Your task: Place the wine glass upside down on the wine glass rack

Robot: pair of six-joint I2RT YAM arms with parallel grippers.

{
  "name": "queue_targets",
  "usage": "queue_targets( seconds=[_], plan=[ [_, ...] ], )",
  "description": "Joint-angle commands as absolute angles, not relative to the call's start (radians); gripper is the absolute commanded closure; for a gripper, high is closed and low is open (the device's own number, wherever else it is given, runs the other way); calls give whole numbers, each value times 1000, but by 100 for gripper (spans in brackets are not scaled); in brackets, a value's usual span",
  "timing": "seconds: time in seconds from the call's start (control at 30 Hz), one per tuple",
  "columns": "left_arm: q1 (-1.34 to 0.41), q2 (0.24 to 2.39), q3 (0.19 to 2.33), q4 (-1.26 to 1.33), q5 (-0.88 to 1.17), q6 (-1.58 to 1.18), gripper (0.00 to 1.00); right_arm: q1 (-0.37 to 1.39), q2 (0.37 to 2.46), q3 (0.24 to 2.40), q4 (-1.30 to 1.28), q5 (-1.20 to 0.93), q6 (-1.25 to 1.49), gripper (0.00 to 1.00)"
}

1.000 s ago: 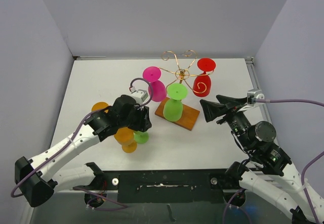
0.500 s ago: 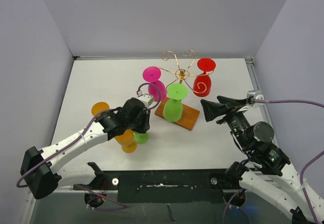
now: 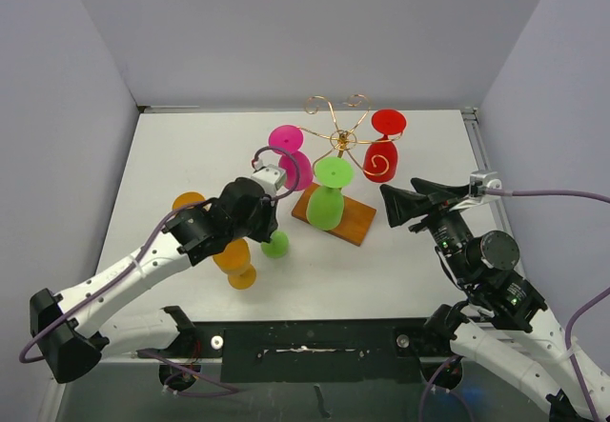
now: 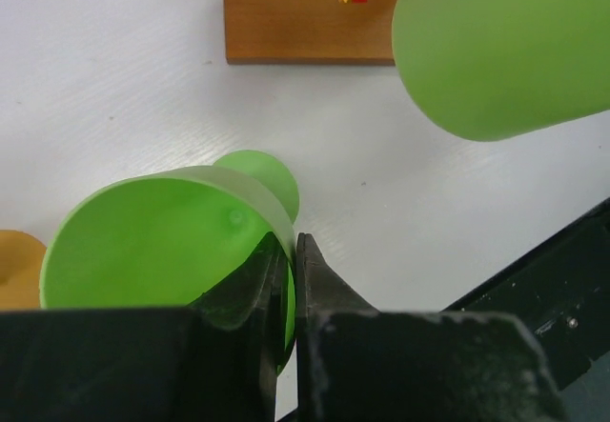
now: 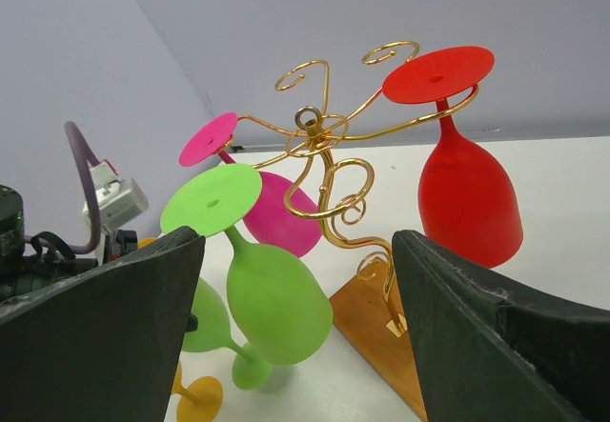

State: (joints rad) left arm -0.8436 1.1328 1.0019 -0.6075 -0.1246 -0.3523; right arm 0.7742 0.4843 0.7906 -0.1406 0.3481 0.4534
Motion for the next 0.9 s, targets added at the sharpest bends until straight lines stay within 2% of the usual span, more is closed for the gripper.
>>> queue_targets(
  seconds=[0.0, 0.2, 0.33, 0.43, 0.6, 0.87],
  plan=[
    [-847, 1061, 1102, -619, -252, -306, 100, 781, 484, 810, -61, 361, 456, 19],
    [-844, 936, 1080, -567, -486, -284, 100, 781, 505, 817, -50, 352, 472, 18],
    [-844, 865, 1142, -574, -664, -267, 100, 781, 533, 836, -13, 337, 475, 18],
    [-843, 814, 1197, -538, -721, -236, 100, 781, 568, 849, 30, 323, 492, 18],
    [-844, 741, 1251, -383, -673, -201, 100, 782, 630, 893, 67, 318, 547, 19],
    [-844, 676, 1204, -1, -492, -219, 100, 779, 705, 963, 120, 324, 648, 18]
  ],
)
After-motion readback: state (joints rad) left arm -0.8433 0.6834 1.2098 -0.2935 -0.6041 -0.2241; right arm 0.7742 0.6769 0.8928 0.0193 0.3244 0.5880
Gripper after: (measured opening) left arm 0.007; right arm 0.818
